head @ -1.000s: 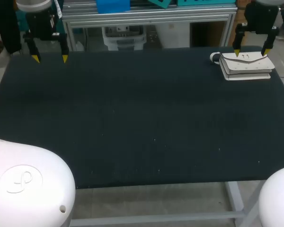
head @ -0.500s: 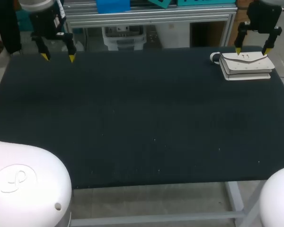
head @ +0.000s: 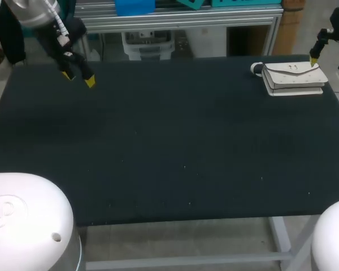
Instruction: Pick up the bag, open it, inspect its contents, close it, and place it on the opposite side
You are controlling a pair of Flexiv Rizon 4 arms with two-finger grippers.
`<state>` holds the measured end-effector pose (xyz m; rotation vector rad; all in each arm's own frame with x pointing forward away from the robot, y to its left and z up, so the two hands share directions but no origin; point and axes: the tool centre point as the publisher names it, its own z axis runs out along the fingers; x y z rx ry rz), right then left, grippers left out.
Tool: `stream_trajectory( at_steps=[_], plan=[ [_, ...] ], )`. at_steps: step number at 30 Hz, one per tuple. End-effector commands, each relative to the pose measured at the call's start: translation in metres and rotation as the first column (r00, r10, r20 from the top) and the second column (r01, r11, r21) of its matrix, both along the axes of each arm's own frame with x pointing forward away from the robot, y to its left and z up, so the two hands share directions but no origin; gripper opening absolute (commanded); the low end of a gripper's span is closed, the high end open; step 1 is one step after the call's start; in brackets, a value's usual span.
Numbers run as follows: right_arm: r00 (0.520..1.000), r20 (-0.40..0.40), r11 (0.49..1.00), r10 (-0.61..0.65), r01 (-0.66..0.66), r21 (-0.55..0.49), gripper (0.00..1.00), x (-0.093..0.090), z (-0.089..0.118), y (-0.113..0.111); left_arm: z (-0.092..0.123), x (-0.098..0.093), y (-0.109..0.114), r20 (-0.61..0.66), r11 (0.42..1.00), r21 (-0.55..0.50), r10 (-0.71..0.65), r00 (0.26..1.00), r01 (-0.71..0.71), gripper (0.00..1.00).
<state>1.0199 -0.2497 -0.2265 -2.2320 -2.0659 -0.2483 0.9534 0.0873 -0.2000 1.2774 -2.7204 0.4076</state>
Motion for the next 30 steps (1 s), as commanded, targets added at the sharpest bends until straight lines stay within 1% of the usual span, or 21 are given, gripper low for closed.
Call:
stream_trajectory(
  at_steps=[1, 3, 4, 5, 9, 12, 17, 18, 19, 21, 22, 23, 25, 26, 28, 30],
  plan=[
    [1.0, -0.016, 0.993, -0.011, 0.013, 0.116, 1.0, 0.013, -0.009, -0.023, -0.009, -0.012, -0.007, 0.254, 0.85, -0.125, -0.47, 0.845, 0.511, 1.0],
    [0.999, -0.02, 0.992, -0.028, 0.03, 0.119, 1.0, 0.016, -0.013, -0.032, -0.013, -0.014, -0.014, 0.273, 0.824, -0.133, -0.504, 0.819, 0.551, 1.0],
    [0.999, -0.022, 0.99, -0.035, 0.037, 0.133, 1.0, 0.017, -0.015, -0.035, -0.016, -0.012, -0.019, 0.262, 0.816, -0.144, -0.514, 0.817, 0.56, 1.0],
    [0.999, -0.026, 0.989, -0.037, 0.04, 0.143, 1.0, 0.018, -0.018, -0.038, -0.018, -0.01, -0.023, 0.24, 0.817, -0.133, -0.523, 0.818, 0.562, 1.0],
    [0.997, -0.039, 0.986, -0.065, 0.07, 0.149, 1.0, 0.02, -0.026, -0.046, -0.018, -0.01, -0.023, 0.24, 0.817, -0.133, -0.523, 0.818, 0.562, 1.0],
    [0.997, -0.041, 0.984, -0.072, 0.077, 0.161, 1.0, 0.021, -0.032, -0.048, -0.018, -0.01, -0.023, 0.24, 0.817, -0.133, -0.523, 0.818, 0.562, 1.0],
    [0.995, -0.045, 0.977, -0.089, 0.096, 0.189, 1.0, 0.029, -0.046, -0.049, -0.018, -0.01, -0.023, 0.24, 0.817, -0.133, -0.523, 0.818, 0.562, 1.0],
    [0.995, -0.044, 0.977, -0.091, 0.098, 0.189, 1.0, 0.031, -0.047, -0.05, -0.022, -0.01, -0.027, 0.276, 0.788, -0.13, -0.554, 0.786, 0.601, 1.0],
    [0.995, -0.044, 0.977, -0.092, 0.099, 0.189, 1.0, 0.034, -0.048, -0.051, -0.026, -0.009, -0.031, 0.309, 0.782, -0.123, -0.554, 0.773, 0.611, 1.0],
    [0.994, -0.048, 0.975, -0.095, 0.103, 0.199, 1.0, 0.039, -0.052, -0.053, -0.034, -0.007, -0.039, 0.362, 0.769, -0.078, -0.571, 0.737, 0.634, 1.0],
    [0.994, -0.049, 0.974, -0.096, 0.104, 0.2, 1.0, 0.04, -0.053, -0.054, -0.037, -0.006, -0.041, 0.371, 0.779, -0.066, -0.561, 0.74, 0.624, 1.0],
    [0.993, -0.058, 0.973, -0.099, 0.109, 0.205, 1.0, 0.043, -0.056, -0.055, -0.041, -0.004, -0.046, 0.398, 0.759, -0.067, -0.574, 0.715, 0.647, 1.0],
    [0.993, -0.069, 0.972, -0.1, 0.113, 0.206, 1.0, 0.047, -0.059, -0.057, -0.046, -0.003, -0.052, 0.436, 0.765, -0.035, -0.568, 0.698, 0.643, 1.0],
    [0.992, -0.077, 0.97, -0.1, 0.115, 0.216, 1.0, 0.049, -0.06, -0.057, -0.048, -0.003, -0.055, 0.465, 0.755, -0.041, -0.565, 0.682, 0.654, 1.0],
    [0.991, -0.09, 0.97, -0.099, 0.116, 0.215, 1.0, 0.053, -0.064, -0.058, -0.051, -0.001, -0.059, 0.488, 0.767, -0.022, -0.551, 0.676, 0.641, 1.0],
    [0.99, -0.101, 0.969, -0.097, 0.117, 0.217, 1.0, 0.056, -0.067, -0.058, -0.055, 0.0, -0.061, 0.519, 0.771, -0.035, -0.53, 0.671, 0.635, 1.0]
  ],
)
